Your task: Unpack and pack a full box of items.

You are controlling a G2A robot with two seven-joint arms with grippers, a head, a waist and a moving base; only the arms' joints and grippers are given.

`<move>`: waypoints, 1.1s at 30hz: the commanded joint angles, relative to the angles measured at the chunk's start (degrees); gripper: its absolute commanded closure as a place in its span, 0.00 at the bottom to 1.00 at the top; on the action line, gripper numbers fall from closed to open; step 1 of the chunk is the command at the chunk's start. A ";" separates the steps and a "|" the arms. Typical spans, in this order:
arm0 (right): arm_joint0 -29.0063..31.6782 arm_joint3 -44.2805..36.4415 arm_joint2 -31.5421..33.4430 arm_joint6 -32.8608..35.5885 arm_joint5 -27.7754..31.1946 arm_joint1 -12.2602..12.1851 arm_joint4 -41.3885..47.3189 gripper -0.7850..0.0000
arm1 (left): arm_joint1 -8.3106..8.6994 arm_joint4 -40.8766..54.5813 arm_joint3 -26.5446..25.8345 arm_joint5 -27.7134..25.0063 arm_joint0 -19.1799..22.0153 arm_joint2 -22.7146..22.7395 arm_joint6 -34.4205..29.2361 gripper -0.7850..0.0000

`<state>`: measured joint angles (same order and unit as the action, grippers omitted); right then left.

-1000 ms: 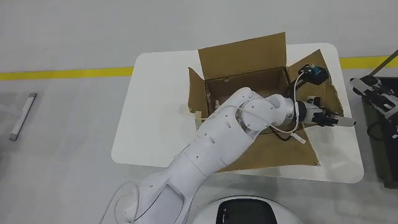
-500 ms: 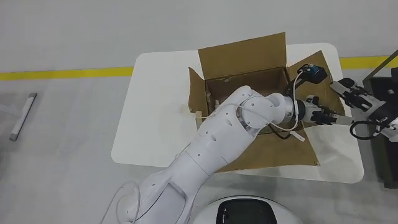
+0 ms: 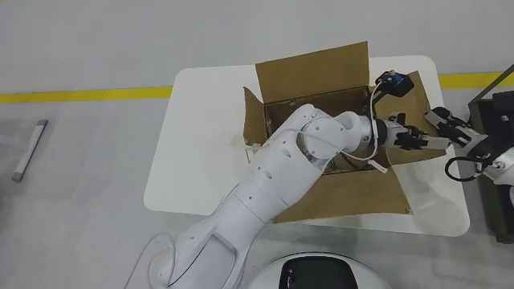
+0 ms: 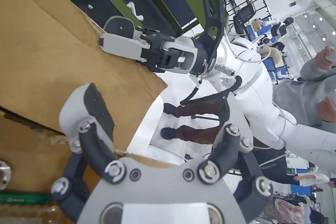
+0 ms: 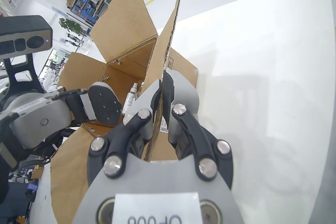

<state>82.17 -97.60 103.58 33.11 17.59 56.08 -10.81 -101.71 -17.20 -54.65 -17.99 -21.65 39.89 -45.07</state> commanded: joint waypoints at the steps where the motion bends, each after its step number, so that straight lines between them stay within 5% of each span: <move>1: 0.25 0.50 -0.27 -0.44 0.25 0.06 0.33 1.00 | 1.27 -2.84 -2.34 1.12 -1.11 2.13 -0.67 0.00; 15: 3.83 -0.09 -0.38 -4.13 0.76 0.46 1.90 1.00 | 8.97 -33.20 -22.85 16.84 -14.21 12.52 -9.81 0.00; 20: 4.72 -0.87 -0.44 -4.96 0.54 0.56 1.34 1.00 | 9.44 -34.35 -22.94 20.77 -16.29 13.34 -13.61 0.00; 33: 4.68 -1.51 -0.46 -6.14 0.35 0.57 -0.92 1.00 | 9.43 -33.98 -22.90 20.87 -16.37 13.39 -13.85 0.00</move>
<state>86.85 -99.12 103.12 26.97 17.93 56.65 -11.74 -92.28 -51.18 -77.55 2.88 -38.02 53.28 -58.91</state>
